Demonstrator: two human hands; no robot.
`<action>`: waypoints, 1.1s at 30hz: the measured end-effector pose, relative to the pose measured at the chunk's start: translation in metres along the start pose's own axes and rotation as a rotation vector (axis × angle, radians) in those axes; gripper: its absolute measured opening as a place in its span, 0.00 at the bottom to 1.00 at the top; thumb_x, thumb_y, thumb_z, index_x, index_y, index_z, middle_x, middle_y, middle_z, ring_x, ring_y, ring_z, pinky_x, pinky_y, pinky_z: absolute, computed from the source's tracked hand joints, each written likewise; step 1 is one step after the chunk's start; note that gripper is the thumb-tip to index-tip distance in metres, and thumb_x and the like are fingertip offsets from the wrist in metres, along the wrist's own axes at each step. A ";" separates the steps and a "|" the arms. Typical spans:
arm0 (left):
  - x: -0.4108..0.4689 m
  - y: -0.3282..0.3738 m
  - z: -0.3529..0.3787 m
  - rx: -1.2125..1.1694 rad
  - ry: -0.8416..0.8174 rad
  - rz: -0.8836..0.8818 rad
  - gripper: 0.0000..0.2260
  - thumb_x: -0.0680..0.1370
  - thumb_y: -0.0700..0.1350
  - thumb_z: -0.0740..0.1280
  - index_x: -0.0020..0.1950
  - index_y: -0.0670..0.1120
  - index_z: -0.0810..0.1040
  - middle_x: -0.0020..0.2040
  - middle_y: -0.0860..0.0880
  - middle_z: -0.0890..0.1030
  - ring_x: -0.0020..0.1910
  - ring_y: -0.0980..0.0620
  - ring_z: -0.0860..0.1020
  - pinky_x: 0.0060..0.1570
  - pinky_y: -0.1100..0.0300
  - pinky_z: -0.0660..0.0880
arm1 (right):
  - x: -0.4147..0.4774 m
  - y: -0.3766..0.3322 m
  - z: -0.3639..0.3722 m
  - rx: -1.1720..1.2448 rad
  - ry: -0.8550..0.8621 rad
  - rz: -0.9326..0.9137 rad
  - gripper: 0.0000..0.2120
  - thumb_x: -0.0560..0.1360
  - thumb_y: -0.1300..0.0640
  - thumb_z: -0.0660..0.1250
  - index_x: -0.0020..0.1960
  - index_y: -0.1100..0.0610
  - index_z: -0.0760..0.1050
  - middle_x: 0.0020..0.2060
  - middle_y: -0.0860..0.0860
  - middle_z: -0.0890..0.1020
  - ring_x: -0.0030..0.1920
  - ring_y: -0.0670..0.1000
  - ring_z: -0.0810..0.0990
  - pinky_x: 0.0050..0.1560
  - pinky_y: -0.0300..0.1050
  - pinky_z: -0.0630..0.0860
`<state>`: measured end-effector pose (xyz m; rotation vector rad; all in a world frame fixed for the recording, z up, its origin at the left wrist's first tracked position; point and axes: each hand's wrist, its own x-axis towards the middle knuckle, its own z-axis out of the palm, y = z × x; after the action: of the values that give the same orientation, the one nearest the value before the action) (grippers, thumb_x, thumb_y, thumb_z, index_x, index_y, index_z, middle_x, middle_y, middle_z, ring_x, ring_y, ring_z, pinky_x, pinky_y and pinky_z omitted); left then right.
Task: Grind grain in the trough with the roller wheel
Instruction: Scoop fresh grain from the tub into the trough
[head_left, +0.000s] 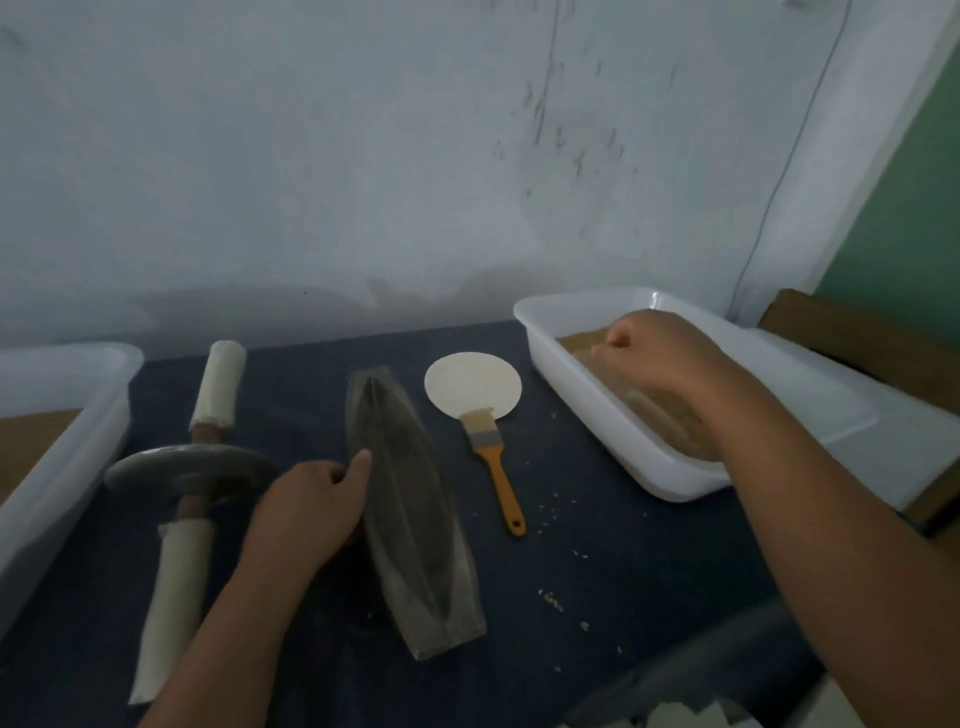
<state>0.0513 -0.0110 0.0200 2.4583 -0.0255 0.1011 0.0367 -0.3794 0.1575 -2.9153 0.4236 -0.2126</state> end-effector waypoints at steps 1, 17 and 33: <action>0.000 0.001 0.000 0.014 0.008 0.013 0.29 0.83 0.66 0.58 0.34 0.47 0.82 0.28 0.52 0.81 0.34 0.52 0.81 0.38 0.58 0.72 | 0.006 0.014 0.003 -0.101 -0.064 0.043 0.17 0.81 0.41 0.64 0.54 0.54 0.83 0.49 0.52 0.86 0.48 0.54 0.83 0.53 0.54 0.81; 0.006 -0.006 -0.004 0.020 0.001 0.030 0.31 0.85 0.65 0.52 0.37 0.47 0.83 0.34 0.52 0.82 0.38 0.53 0.80 0.46 0.53 0.74 | 0.023 0.070 -0.024 -0.198 -0.392 0.184 0.18 0.86 0.44 0.61 0.63 0.58 0.74 0.51 0.56 0.84 0.43 0.52 0.85 0.37 0.43 0.80; 0.010 -0.014 0.000 -0.009 -0.001 0.029 0.33 0.84 0.65 0.53 0.34 0.45 0.82 0.26 0.52 0.80 0.34 0.53 0.80 0.41 0.54 0.73 | 0.052 0.088 0.011 -0.244 -0.547 0.285 0.21 0.87 0.44 0.58 0.61 0.63 0.74 0.44 0.57 0.82 0.36 0.52 0.80 0.34 0.42 0.77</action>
<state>0.0614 -0.0003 0.0116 2.4497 -0.0622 0.1129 0.0649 -0.4757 0.1353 -2.9159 0.7936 0.7029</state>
